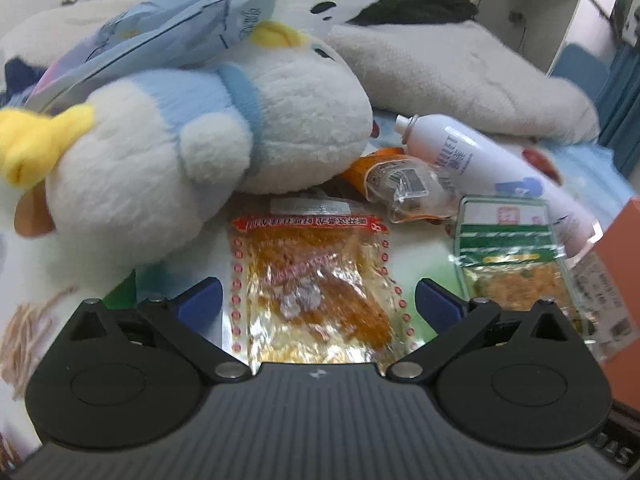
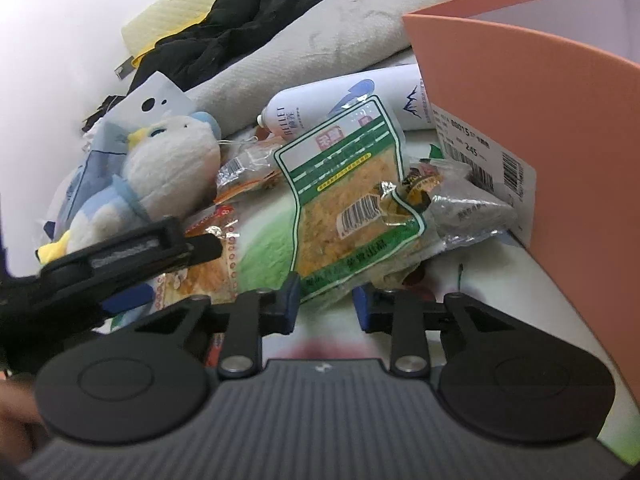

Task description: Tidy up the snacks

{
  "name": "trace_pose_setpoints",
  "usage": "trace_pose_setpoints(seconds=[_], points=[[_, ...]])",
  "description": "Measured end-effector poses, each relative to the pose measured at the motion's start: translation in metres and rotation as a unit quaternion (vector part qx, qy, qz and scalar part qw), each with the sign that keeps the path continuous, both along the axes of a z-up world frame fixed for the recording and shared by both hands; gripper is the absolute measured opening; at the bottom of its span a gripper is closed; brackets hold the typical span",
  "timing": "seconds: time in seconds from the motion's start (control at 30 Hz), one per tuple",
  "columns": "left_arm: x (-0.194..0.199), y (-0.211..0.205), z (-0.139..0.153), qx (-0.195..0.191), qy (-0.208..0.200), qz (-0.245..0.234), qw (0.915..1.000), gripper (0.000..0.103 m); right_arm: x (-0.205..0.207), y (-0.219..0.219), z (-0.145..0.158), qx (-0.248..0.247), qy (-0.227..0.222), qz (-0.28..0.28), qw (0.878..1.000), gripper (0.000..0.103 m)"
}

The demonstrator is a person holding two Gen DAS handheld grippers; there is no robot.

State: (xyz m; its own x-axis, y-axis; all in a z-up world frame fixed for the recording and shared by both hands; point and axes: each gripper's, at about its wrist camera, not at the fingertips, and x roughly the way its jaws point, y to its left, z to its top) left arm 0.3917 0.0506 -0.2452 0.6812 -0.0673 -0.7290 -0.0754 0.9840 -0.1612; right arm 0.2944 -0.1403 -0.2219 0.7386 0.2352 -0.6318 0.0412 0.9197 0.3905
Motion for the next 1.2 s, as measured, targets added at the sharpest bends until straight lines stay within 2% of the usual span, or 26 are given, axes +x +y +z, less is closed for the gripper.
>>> trace_pose_setpoints(seconds=[0.13, 0.2, 0.23, 0.3, 0.6, 0.73, 1.2], points=[[0.011, -0.014, -0.005, 0.052, 0.009, 0.001, 0.9986, 0.103, 0.002, 0.0, 0.002, 0.002, -0.005, 0.002, 1.0, 0.024], [0.012, -0.017, -0.006, 0.058, 0.01, 0.0, 0.9983, 0.102, 0.001, 0.0, 0.001, -0.002, -0.004, 0.005, 1.0, 0.02], [0.012, -0.018, -0.006, 0.06, 0.01, -0.005, 0.9981, 0.101, 0.0, -0.001, 0.002, 0.0, -0.005, 0.008, 1.0, 0.012], [0.011, -0.017, -0.007, 0.064, 0.011, -0.011, 0.9978, 0.098, -0.002, -0.001, 0.004, -0.003, -0.008, 0.008, 1.0, 0.011], [-0.015, -0.01, 0.002, 0.056, 0.002, -0.011, 0.9984, 0.076, -0.016, -0.003, 0.014, -0.001, -0.014, 0.02, 1.0, 0.008], [-0.03, -0.01, 0.005, 0.053, 0.004, -0.011, 0.9985, 0.069, -0.027, -0.002, 0.019, -0.003, -0.015, 0.025, 1.0, 0.008], [-0.102, 0.003, 0.017, 0.016, 0.03, 0.007, 0.9994, 0.064, -0.078, -0.008, 0.026, -0.008, 0.001, 0.061, 0.998, 0.007]])
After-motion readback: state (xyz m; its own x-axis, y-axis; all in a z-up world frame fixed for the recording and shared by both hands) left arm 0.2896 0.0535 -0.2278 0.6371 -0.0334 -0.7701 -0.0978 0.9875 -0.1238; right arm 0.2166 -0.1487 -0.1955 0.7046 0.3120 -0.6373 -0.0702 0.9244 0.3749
